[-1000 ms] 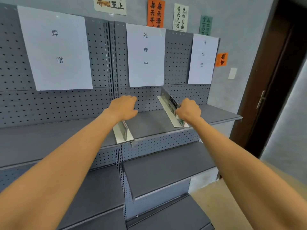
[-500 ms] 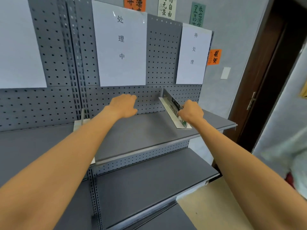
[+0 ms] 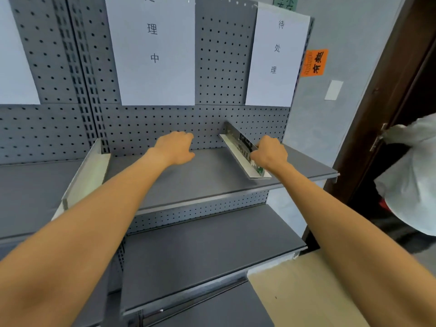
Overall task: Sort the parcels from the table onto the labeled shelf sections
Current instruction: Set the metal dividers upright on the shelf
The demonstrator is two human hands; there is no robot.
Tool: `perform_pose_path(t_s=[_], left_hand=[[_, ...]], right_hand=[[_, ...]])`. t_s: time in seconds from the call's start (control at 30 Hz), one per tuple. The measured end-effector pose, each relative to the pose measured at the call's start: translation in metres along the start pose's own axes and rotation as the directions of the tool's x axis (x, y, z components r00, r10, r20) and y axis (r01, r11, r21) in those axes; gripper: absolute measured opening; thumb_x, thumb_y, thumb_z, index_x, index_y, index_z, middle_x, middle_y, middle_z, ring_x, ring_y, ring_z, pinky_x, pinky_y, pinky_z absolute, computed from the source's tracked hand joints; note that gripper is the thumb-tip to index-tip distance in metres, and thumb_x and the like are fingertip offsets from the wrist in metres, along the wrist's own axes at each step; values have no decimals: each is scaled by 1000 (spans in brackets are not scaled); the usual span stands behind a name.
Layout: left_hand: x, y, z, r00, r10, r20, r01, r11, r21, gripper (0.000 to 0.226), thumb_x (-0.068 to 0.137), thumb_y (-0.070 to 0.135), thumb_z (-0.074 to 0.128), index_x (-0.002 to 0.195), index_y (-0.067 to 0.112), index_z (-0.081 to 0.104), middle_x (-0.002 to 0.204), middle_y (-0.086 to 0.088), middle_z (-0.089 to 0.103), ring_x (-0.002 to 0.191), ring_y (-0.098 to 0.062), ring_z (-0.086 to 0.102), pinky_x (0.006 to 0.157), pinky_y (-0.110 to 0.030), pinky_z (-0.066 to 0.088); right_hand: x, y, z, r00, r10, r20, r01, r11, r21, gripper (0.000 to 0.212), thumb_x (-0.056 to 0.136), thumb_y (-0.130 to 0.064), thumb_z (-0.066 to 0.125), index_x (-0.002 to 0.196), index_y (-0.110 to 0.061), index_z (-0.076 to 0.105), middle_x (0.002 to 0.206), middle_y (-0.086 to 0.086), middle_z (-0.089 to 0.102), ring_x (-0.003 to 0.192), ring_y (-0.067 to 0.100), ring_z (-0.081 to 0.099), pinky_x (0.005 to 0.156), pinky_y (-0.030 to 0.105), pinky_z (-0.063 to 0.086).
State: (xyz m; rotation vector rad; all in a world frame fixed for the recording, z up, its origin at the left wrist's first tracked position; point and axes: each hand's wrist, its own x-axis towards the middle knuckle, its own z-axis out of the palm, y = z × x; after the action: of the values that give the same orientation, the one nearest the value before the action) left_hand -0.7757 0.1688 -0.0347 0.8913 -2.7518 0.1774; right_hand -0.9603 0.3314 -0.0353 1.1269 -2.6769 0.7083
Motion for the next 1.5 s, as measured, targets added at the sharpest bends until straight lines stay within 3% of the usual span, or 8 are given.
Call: perform_pose_path(t_s=[0.33,0.6,0.73,0.87,1.1,1.3,1.43,1.5], left_hand=[[-4,35,1,993,-118,9,117,993,27,45,95,30,53,132,7,47,127,-13,56,114,-31,54,83,-42,48],[-5,51,12,985,-169,28,168,985,42,46,94,32,55,132,7,47,128,-12,56,116,-31,54,87,-44,50],[-5,55,15,982,-185,31,184,982,47,46,94,32,55,131,7,46,128,-13,55,114,-31,54,83,-42,47],[-5,58,17,980,-196,30,194,980,50,48,93,33,55,133,8,45,129,-13,55,115,-31,54,85,-44,48],[-5,64,17,976,-212,43,210,976,55,50,94,33,54,136,8,43,130,-13,54,116,-31,53,86,-43,48],[-1,69,15,978,-207,34,205,977,51,44,93,31,54,130,8,48,125,-11,57,112,-30,55,83,-41,47],[0,73,12,978,-206,29,204,977,55,43,92,32,55,128,8,48,123,-11,58,111,-30,56,83,-42,49],[-1,74,9,977,-211,25,209,976,62,43,92,31,55,128,8,48,123,-12,58,110,-30,56,82,-42,49]], right_hand=[[6,30,3,995,-84,55,83,996,22,35,84,-5,54,59,-11,31,59,3,38,51,18,35,45,23,25],[6,43,16,988,-123,92,122,992,13,34,87,-3,51,61,-11,30,67,5,41,69,26,45,46,25,26],[4,40,16,988,-127,84,128,992,-8,33,89,-5,51,62,-11,32,65,3,42,72,27,49,57,30,37],[3,38,16,987,-141,81,143,990,-20,33,91,-7,51,63,-12,33,82,9,52,74,28,50,62,30,39],[2,39,11,982,-135,134,132,991,28,9,92,-10,52,88,-7,45,89,8,50,79,28,50,65,30,39],[9,40,9,971,-106,214,90,992,82,28,88,-11,53,67,-12,35,90,8,51,78,27,49,56,28,36],[12,40,8,955,-121,270,84,986,144,13,88,-16,56,80,-9,49,93,9,59,79,30,61,62,29,50],[16,39,5,960,-149,237,124,986,116,23,88,-18,57,71,-11,44,84,7,55,72,27,57,56,27,45]])
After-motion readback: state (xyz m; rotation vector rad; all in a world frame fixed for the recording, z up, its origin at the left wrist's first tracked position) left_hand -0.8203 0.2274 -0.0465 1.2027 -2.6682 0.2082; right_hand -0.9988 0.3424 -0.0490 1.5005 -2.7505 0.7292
